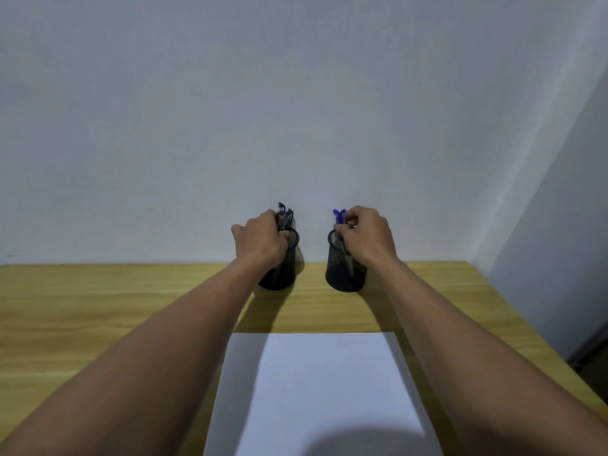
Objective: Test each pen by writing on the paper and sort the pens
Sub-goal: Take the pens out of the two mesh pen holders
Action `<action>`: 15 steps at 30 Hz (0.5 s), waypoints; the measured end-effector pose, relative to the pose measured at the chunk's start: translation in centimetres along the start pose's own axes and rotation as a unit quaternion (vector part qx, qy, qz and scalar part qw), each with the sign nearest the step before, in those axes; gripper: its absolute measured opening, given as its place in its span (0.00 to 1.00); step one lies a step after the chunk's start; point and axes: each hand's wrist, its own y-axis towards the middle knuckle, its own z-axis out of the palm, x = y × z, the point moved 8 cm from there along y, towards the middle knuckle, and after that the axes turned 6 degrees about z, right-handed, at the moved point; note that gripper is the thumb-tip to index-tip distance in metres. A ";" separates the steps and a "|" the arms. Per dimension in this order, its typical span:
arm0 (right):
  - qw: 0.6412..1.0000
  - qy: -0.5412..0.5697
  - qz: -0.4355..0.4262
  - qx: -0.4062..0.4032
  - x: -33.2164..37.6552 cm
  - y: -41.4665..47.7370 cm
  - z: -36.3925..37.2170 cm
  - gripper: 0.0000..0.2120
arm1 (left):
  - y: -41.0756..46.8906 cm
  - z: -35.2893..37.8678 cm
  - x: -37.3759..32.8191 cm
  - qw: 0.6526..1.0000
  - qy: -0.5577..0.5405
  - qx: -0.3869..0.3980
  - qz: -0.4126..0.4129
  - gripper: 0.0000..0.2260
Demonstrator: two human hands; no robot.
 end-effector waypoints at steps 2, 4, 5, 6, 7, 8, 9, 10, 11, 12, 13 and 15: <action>1.000 0.001 -0.004 0.000 0.1 -0.1 -0.1 0.04 | -0.1 -0.1 -0.1 1.000 -0.019 -0.006 0.008 0.05; 1.000 0.001 -0.004 0.002 0.2 -0.1 -0.1 0.03 | -0.1 -0.1 -0.1 0.999 -0.052 -0.009 0.012 0.05; 1.000 0.004 -0.001 0.003 0.2 -0.1 -0.1 0.03 | -0.1 -0.2 0.0 0.997 -0.070 -0.009 0.008 0.05; 1.000 0.006 0.001 0.004 0.2 -0.2 -0.1 0.04 | -0.1 -0.2 0.1 0.996 -0.086 -0.008 0.004 0.05; 1.000 0.006 0.002 0.006 0.2 -0.2 -0.1 0.05 | -0.1 -0.3 0.1 0.995 -0.099 -0.005 0.001 0.05; 1.000 0.005 0.001 0.007 0.2 -0.3 -0.1 0.06 | 0.0 -0.4 0.0 0.994 -0.108 -0.002 0.000 0.06; 1.000 0.005 0.000 0.007 0.3 -0.3 -0.1 0.06 | 0.0 -0.5 0.0 0.993 -0.115 0.001 0.000 0.06; 1.000 0.006 -0.002 0.007 0.3 -0.3 -0.1 0.06 | 0.1 -0.6 -0.1 0.993 -0.120 0.002 0.001 0.07; 1.000 0.007 -0.003 0.005 0.4 -0.3 -0.2 0.06 | 0.2 -0.7 -0.1 0.993 -0.122 0.002 0.001 0.07; 1.000 0.008 -0.004 0.003 0.4 -0.3 -0.2 0.06 | 0.3 -0.8 0.0 0.992 -0.124 0.001 0.001 0.07; 1.000 0.010 -0.004 0.001 0.5 -0.3 -0.3 0.06 | 0.4 -1.0 0.1 0.992 -0.130 -0.004 0.001 0.07; 1.000 0.017 -0.007 -0.003 0.7 -0.4 -0.5 0.06 | 0.5 -1.3 0.1 0.989 -0.147 -0.017 0.003 0.06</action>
